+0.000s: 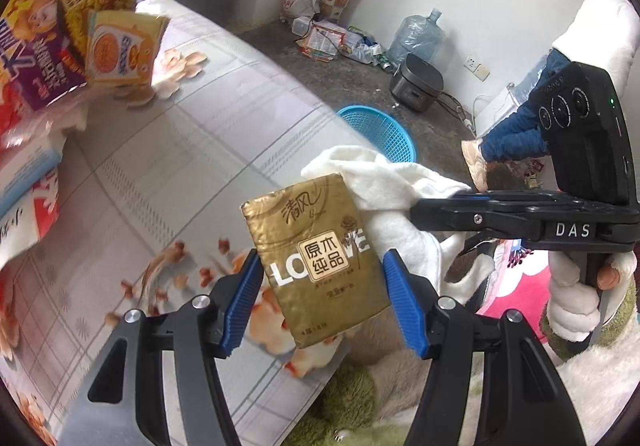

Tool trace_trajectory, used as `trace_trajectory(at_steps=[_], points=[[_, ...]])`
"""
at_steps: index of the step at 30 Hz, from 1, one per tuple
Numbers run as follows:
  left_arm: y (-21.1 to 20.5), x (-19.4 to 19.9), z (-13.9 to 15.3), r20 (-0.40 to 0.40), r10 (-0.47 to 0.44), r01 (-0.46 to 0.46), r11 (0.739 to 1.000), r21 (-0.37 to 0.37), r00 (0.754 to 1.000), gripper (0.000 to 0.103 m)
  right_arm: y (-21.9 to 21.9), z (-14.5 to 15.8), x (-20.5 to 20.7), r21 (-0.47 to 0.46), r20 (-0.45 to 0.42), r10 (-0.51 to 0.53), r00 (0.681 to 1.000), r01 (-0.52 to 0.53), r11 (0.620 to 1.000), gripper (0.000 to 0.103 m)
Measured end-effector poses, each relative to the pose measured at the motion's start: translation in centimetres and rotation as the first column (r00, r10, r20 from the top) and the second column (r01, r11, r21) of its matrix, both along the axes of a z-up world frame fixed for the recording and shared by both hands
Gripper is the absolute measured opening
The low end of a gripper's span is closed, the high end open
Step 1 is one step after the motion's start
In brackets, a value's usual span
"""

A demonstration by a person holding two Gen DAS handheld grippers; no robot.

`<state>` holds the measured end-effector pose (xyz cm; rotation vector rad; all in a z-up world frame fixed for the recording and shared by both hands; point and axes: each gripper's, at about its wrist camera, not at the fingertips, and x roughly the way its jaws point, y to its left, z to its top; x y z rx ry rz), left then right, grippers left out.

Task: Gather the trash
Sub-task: 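Carry cloth and gold box over the blue wastebasket and open both grippers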

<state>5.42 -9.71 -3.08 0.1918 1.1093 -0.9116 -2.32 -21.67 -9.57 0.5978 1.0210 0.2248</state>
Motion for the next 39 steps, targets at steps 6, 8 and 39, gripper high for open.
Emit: trace_trajectory(at_steps=[6, 8, 39], points=[[-8.1, 2.4, 2.4, 0.024, -0.125, 0.126, 0.99, -0.067, 0.992, 0.06, -6.6, 2.3, -0.9, 0.031, 0.097, -0.185, 0.978, 0.183, 0.983, 0.011], [-11.2, 3.7, 2.7, 0.005, -0.171, 0.171, 0.982, -0.083, 0.985, 0.06, -8.8, 2.8, -1.2, 0.03, 0.118, -0.246, 0.962, 0.244, 0.969, 0.011], [-33.1, 11.6, -2.9, 0.007, -0.272, 0.272, 0.961, -0.04, 0.962, 0.074, -28.8, -8.5, -2.3, -0.096, -0.068, -0.797, 0.6, 0.792, 0.604, 0.05]])
